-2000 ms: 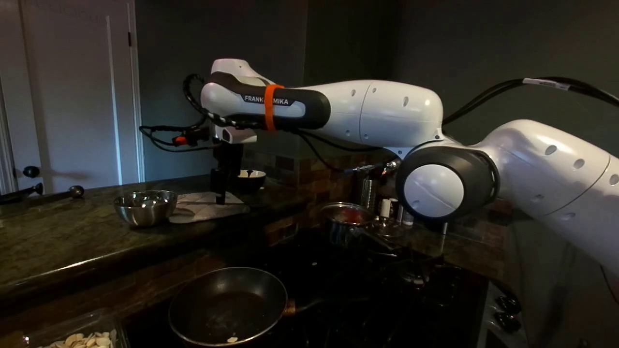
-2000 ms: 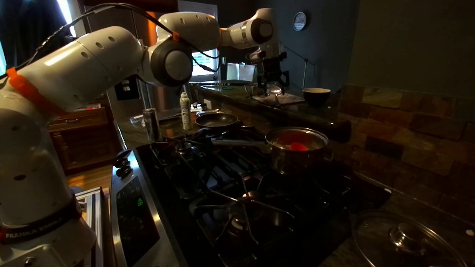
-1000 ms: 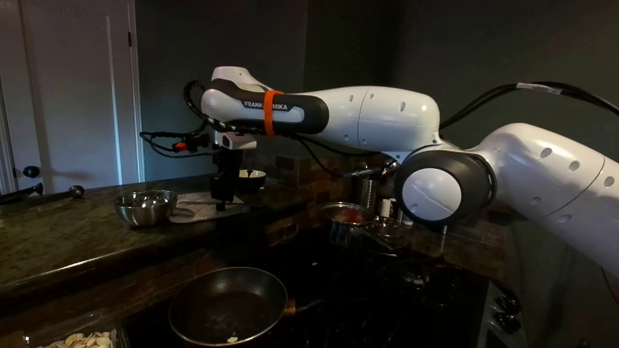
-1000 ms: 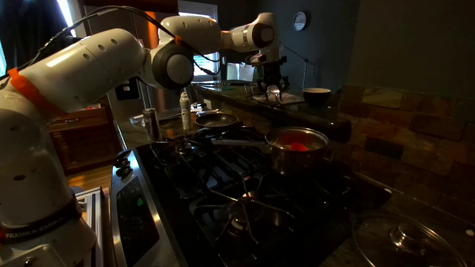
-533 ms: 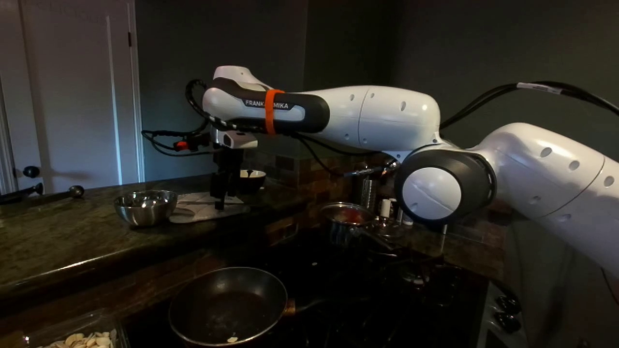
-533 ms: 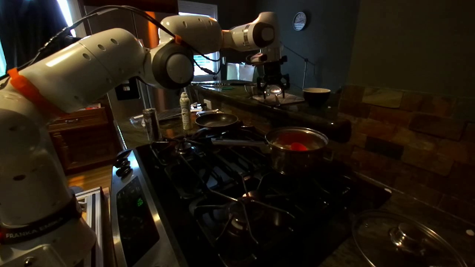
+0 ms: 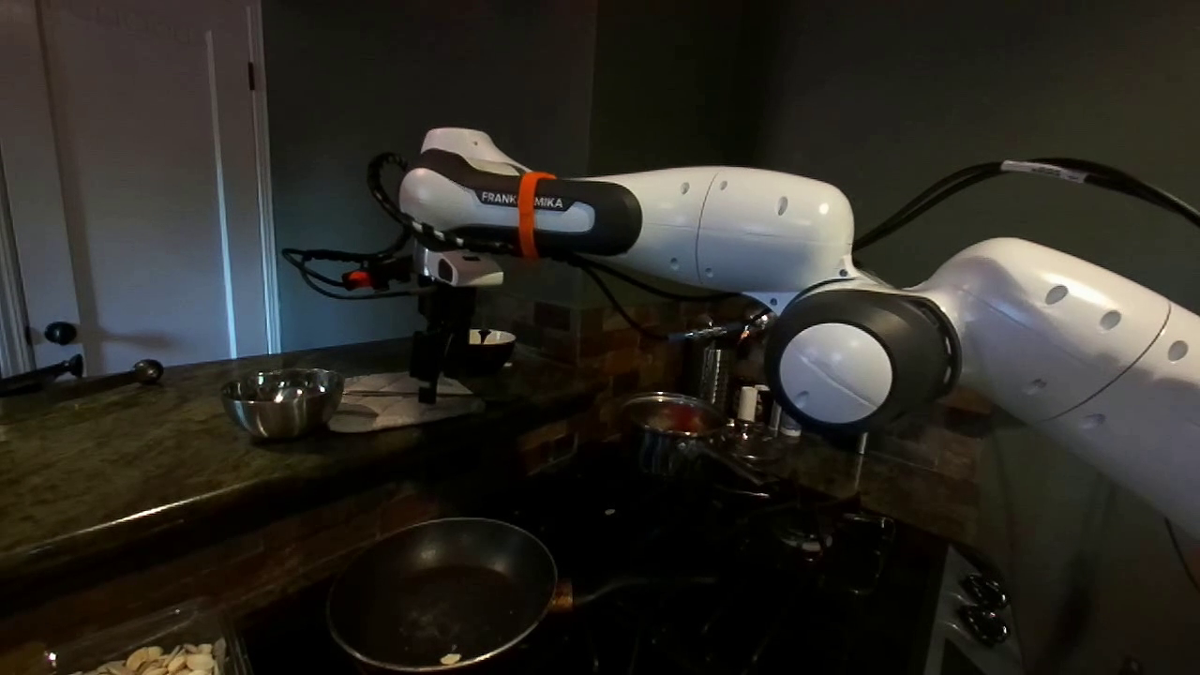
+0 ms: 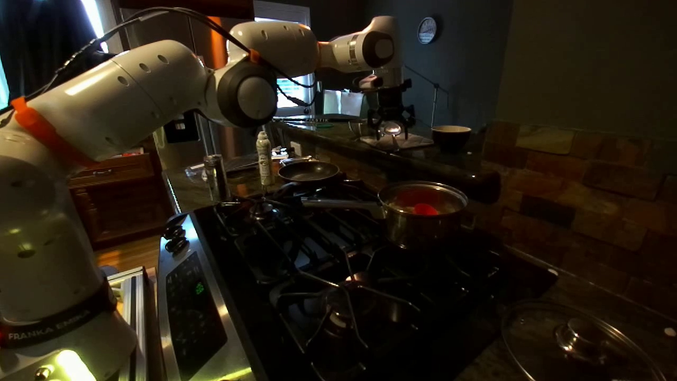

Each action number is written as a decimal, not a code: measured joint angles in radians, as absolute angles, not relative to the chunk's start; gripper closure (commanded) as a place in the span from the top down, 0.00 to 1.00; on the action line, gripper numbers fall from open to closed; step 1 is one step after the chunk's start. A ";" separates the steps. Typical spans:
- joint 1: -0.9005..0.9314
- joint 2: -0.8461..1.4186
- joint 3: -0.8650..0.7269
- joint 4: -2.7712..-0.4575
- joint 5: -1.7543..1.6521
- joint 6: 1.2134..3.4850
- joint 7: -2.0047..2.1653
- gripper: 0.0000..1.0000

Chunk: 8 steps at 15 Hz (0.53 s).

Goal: Remove the silver bowl from the black pan and put it on the countertop then pick up the silver spoon and put it in the pot.

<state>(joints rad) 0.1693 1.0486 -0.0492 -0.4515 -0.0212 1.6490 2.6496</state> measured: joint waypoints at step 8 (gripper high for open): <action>0.166 1.057 -0.049 -0.453 -0.008 1.649 2.690 0.65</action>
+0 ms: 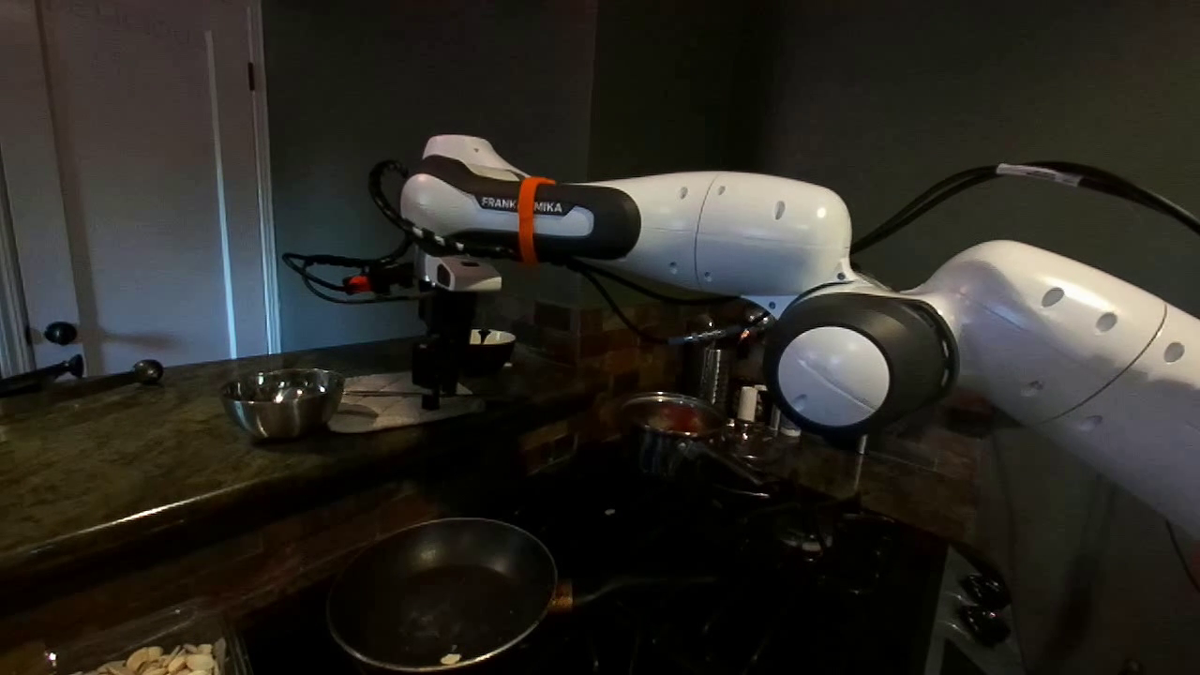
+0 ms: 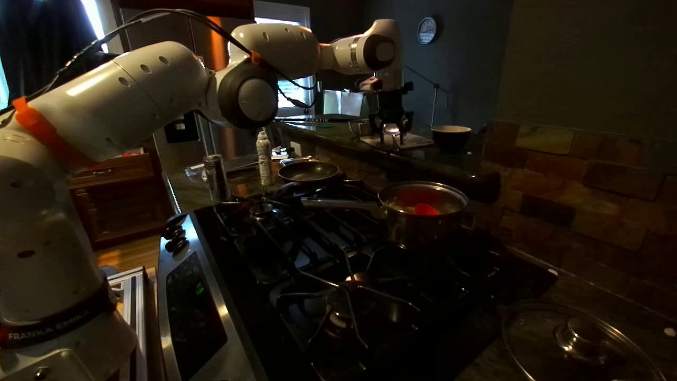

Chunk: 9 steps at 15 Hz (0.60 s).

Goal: Remove the silver bowl from the black pan and put it on the countertop then pick up the silver spoon and put it in the pot.

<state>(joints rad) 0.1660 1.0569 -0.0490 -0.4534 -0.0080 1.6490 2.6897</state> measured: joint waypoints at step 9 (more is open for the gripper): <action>0.168 1.054 -0.048 -0.452 -0.001 1.649 2.705 0.01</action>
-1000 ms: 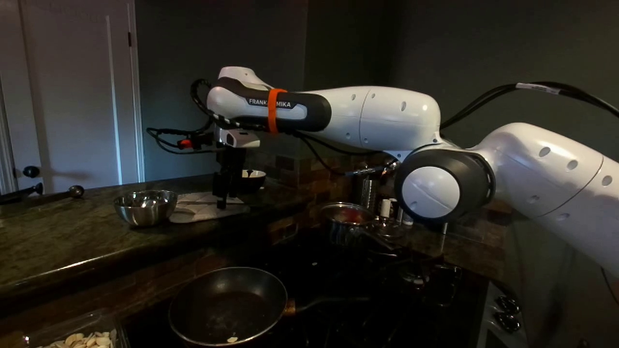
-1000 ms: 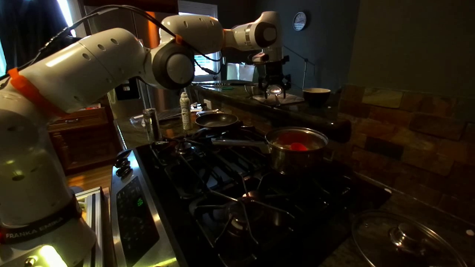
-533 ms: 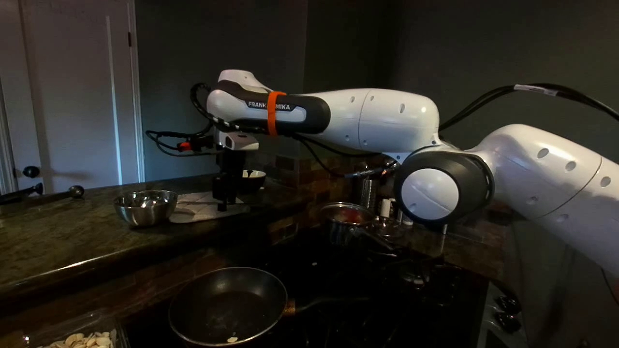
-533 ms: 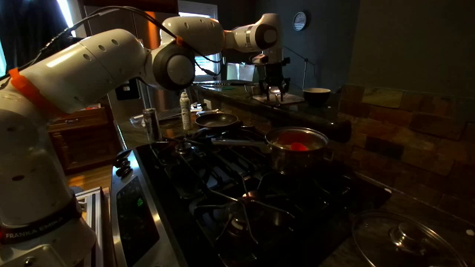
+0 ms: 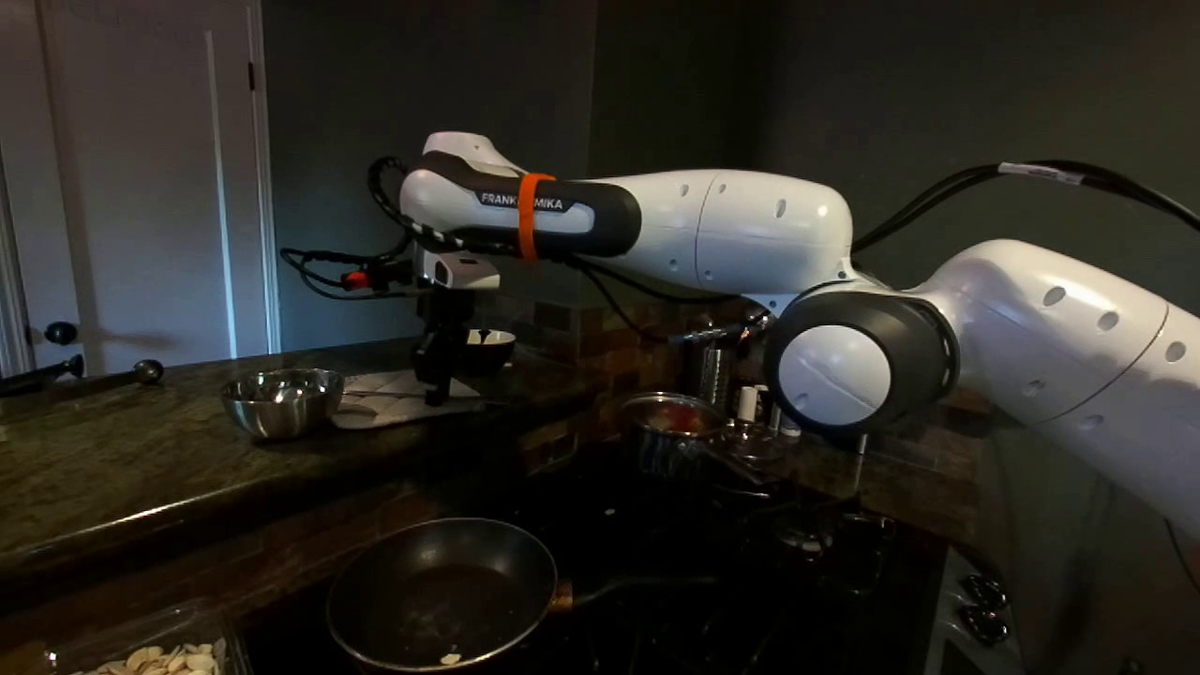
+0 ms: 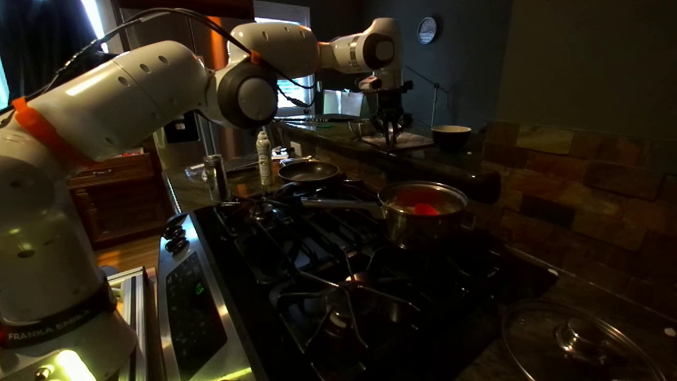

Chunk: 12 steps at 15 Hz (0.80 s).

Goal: Remove the silver bowl from the black pan and put it on the countertop then pick up the silver spoon and put it in the pot.

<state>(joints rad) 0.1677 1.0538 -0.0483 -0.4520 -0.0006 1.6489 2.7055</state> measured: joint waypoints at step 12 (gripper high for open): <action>0.167 1.023 -0.048 -0.448 0.007 1.649 2.709 0.04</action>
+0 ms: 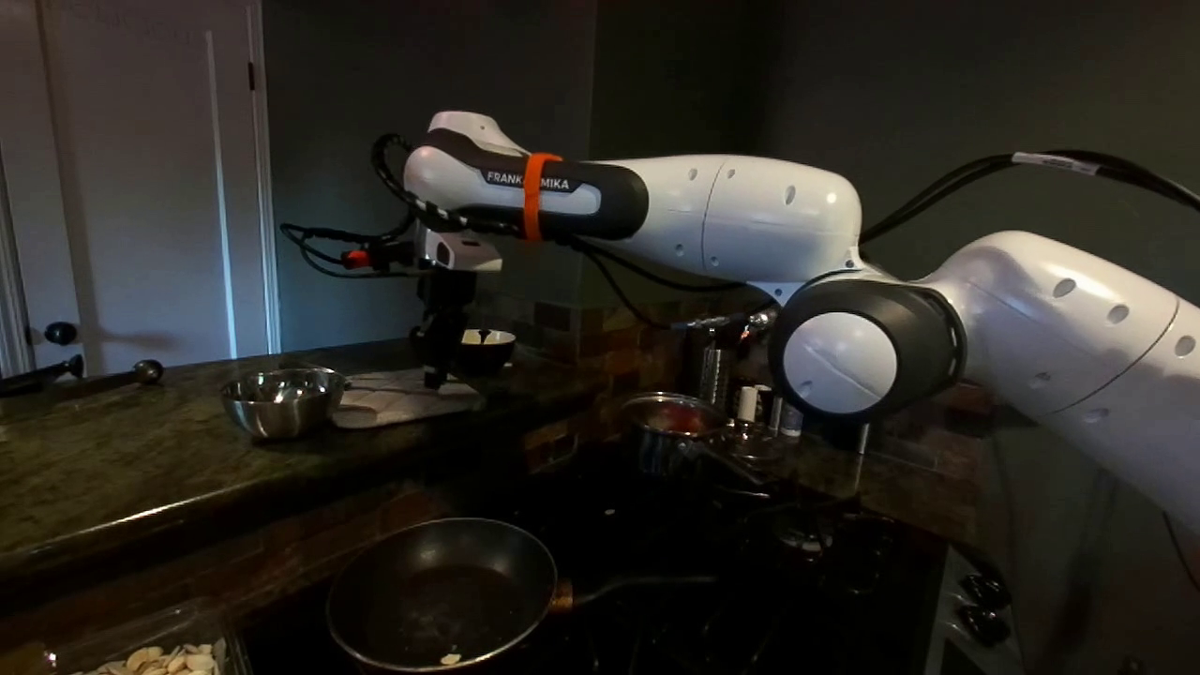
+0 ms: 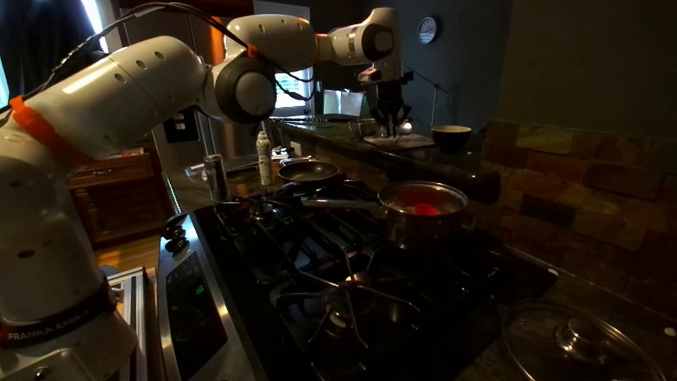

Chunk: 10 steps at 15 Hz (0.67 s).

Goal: Remove the silver bowl from the black pan and put it on the countertop then pick up the silver spoon and put it in the pot.

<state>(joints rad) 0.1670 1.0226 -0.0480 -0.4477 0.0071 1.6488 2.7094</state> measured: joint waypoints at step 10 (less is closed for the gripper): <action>0.141 0.937 -0.062 -0.444 0.120 1.649 2.714 0.04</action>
